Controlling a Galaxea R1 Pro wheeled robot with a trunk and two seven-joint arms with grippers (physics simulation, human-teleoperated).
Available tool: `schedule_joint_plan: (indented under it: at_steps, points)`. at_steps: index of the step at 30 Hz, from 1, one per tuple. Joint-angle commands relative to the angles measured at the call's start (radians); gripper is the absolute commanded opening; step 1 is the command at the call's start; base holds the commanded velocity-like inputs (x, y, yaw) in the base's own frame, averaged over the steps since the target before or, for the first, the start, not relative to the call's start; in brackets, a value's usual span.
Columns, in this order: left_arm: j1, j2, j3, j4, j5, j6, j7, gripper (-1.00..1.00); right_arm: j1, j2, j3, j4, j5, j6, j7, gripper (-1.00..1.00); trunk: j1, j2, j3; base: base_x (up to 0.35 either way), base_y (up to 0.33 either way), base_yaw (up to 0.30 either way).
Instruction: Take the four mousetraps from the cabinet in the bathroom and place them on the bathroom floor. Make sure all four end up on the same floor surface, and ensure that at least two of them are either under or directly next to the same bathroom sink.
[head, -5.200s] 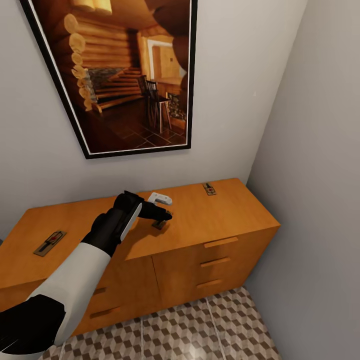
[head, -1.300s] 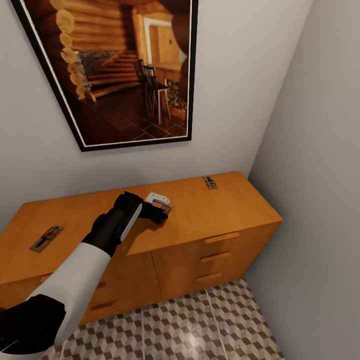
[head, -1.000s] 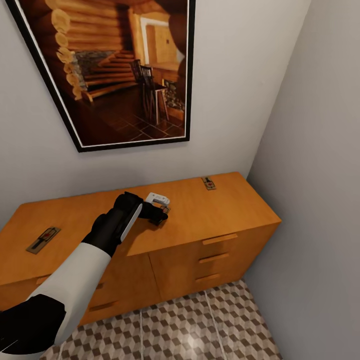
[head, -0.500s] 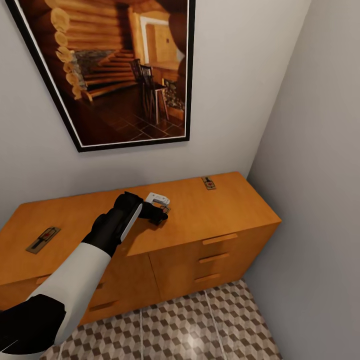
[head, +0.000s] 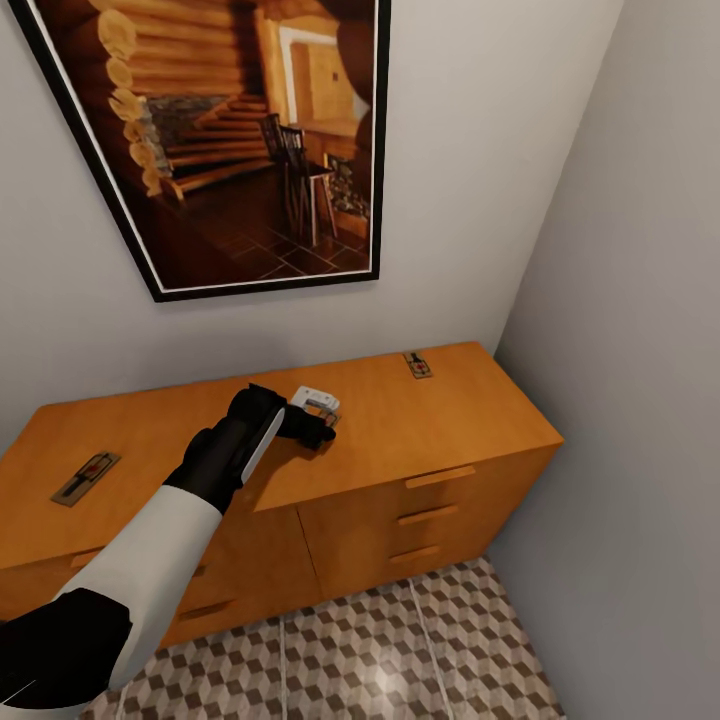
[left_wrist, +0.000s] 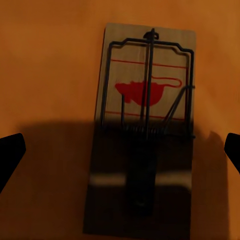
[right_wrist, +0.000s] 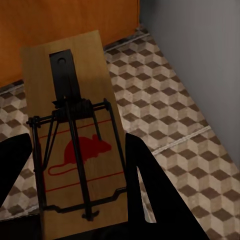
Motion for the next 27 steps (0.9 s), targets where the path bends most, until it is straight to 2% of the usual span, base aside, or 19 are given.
schedule_joint_plan:
  at_steps: [1, 27]
  points:
    - [-0.001, 0.000, 0.000, 0.001, -0.002, 0.004, -0.002, 1.00, 0.000, 0.000, 0.007, 0.000, -0.011, -0.002, 0.005, -1.00, 0.000, -0.001, -0.001, 0.000, 0.000, 0.000]
    - [-0.001, 0.000, 0.000, 0.011, -0.002, 0.004, -0.002, 1.00, 0.000, 0.000, 0.007, 0.000, -0.011, -0.002, 0.005, -1.00, 0.000, -0.001, -0.001, 0.000, 0.000, 0.000]
